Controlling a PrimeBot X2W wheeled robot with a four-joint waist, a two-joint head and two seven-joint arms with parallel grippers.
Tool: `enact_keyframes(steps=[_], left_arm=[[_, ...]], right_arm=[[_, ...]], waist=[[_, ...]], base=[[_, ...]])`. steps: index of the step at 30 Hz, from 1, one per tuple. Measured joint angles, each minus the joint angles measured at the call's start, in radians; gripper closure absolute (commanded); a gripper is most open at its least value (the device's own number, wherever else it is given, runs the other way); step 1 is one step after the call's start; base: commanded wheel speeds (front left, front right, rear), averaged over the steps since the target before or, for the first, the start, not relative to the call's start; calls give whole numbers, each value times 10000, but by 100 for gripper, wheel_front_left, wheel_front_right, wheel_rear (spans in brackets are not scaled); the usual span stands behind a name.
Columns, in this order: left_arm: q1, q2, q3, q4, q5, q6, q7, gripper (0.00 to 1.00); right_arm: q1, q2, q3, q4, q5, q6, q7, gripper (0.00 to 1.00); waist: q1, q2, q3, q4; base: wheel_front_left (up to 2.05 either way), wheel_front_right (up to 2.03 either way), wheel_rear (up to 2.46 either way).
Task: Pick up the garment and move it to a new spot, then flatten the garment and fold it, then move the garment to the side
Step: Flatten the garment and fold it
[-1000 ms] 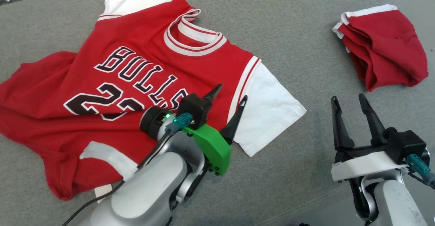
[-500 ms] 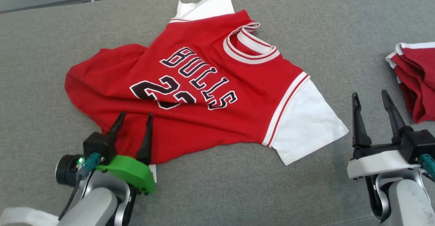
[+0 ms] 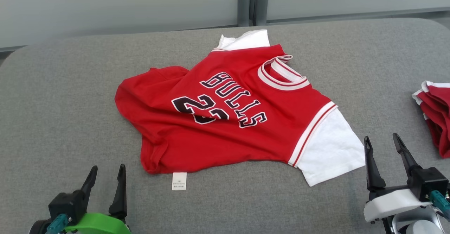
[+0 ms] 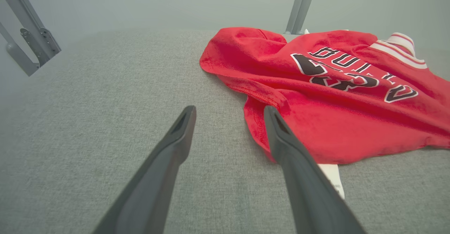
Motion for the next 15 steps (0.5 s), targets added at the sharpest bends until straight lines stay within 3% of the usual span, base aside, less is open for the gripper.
enact_keyframes(steps=[15], left_arm=[[2542, -1181, 2736, -337, 1768, -1632, -12, 0]], right_arm=[[692, -15, -182, 364, -10, 0, 0, 0]], waist=[[0, 0, -1387, 300]], base=[[0, 0, 0]])
